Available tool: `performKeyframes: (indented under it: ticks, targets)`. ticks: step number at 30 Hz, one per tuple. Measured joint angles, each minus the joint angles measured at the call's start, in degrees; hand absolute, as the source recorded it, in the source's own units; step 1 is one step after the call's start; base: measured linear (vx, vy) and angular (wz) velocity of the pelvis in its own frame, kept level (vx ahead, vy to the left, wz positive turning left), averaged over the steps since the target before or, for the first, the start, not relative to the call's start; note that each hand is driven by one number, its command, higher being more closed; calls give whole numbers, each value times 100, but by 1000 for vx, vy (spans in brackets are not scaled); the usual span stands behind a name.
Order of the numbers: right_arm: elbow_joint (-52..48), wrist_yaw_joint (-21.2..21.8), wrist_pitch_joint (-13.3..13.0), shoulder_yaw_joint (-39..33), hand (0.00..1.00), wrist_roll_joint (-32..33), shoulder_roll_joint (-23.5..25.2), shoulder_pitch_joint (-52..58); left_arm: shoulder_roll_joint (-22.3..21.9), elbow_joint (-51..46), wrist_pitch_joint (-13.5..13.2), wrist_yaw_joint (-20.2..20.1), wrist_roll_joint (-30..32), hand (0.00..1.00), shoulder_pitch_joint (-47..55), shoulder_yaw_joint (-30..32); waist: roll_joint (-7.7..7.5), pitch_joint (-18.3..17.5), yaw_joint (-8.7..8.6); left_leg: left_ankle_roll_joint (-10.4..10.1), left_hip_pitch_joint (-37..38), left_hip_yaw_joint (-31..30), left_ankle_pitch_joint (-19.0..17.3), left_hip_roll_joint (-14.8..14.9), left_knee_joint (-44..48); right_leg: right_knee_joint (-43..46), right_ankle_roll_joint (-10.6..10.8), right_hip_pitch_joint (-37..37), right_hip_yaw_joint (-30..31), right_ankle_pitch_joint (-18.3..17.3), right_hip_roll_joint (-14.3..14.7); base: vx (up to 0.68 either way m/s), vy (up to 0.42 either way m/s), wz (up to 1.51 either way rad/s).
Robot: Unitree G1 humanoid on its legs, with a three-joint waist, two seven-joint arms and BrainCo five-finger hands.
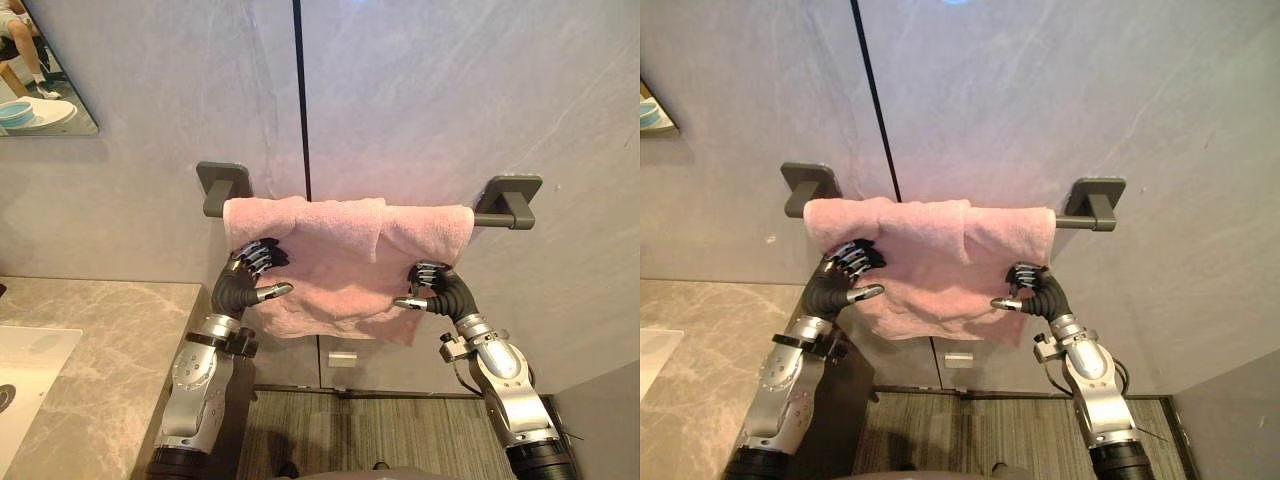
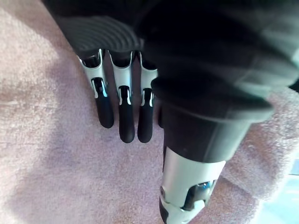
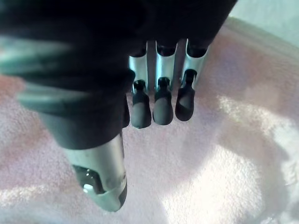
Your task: Organize washtable
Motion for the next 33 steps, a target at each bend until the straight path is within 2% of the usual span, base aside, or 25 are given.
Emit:
performKeyframes:
  ticks: [15,20,28,33]
  targets:
    - [0,-293,-80,-884,0,-2,334,363,-232,-90,0,-9,-5,0,445,277,3,-7,3,1,2,-14,7,1,0,-8,0,2,-13,5,-1,0,0,0]
    - [-47,-415,-119,-1150,0,26,517,448,-442,-159,1,-13,-11,0,658,435,5,-26,-6,1,6,-8,6,4,2,-9,0,2,-7,5,1,0,0,0]
    - [-710,-630,-216,-1606,0,64,851,921,-648,-323,5,-22,-235,0,1165,708,11,-31,7,0,1,2,0,7,1,-15,0,-1,-2,5,1,0,0,0]
    - [-772,-636,-223,-1784,0,50,995,1139,-669,-324,11,-35,-313,0,1436,725,11,-33,10,0,-19,7,-7,10,0,-29,1,-8,-2,5,1,0,0,0]
